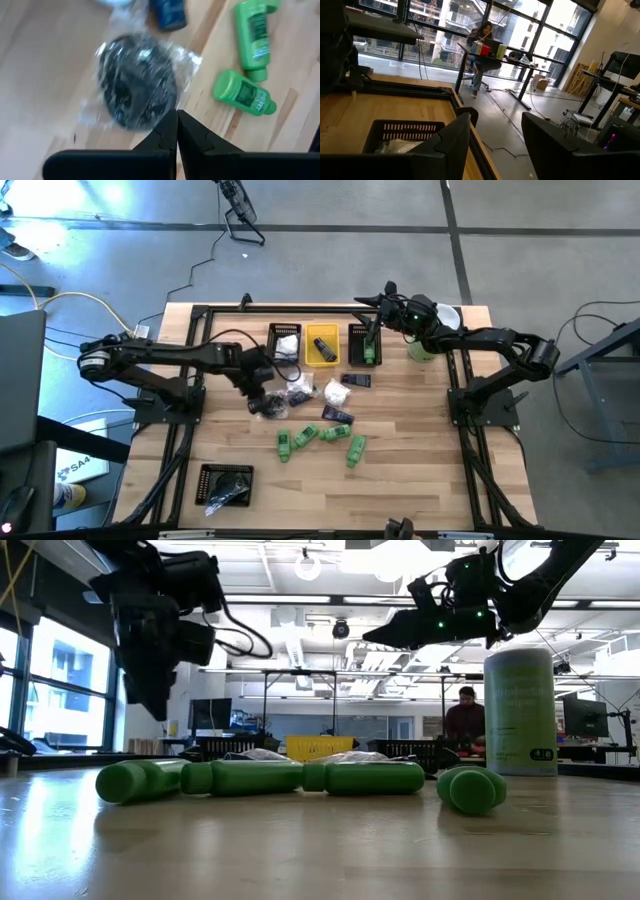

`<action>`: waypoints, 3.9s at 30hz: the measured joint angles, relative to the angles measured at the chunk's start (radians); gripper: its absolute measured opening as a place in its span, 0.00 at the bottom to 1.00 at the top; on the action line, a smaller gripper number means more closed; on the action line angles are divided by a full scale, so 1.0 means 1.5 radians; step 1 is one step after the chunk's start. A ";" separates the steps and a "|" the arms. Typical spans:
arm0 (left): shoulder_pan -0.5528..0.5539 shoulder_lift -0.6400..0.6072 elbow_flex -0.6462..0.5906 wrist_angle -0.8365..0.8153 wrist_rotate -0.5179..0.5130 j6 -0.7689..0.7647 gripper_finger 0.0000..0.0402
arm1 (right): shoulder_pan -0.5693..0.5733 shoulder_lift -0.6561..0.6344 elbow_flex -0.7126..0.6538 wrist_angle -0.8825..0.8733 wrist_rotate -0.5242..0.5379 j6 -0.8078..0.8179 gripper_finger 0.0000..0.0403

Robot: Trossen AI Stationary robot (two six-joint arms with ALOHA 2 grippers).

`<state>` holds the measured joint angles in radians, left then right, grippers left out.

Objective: Pick & Place Travel size toiletries
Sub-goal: Put the black hairbrush into the bottom black bin

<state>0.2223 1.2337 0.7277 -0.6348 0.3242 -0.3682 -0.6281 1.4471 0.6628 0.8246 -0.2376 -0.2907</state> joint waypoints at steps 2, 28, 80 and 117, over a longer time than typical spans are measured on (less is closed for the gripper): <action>0.000 -0.002 0.000 -0.013 -0.006 -0.031 0.01 | 0.000 0.000 0.000 0.000 0.000 -0.001 0.43; 0.000 -0.002 -0.031 -0.031 -0.122 -0.282 0.51 | 0.000 0.000 0.000 -0.001 0.000 -0.001 0.43; 0.000 -0.005 -0.215 0.264 0.027 -0.539 0.42 | 0.000 0.000 0.000 -0.006 0.000 -0.019 0.43; 0.000 -0.066 -0.215 0.204 -0.075 -0.509 0.42 | 0.000 0.000 0.000 -0.006 0.000 -0.019 0.43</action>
<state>0.2222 1.1345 0.4053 -0.3289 0.2111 -1.1314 -0.6285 1.4471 0.6630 0.8160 -0.2375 -0.3195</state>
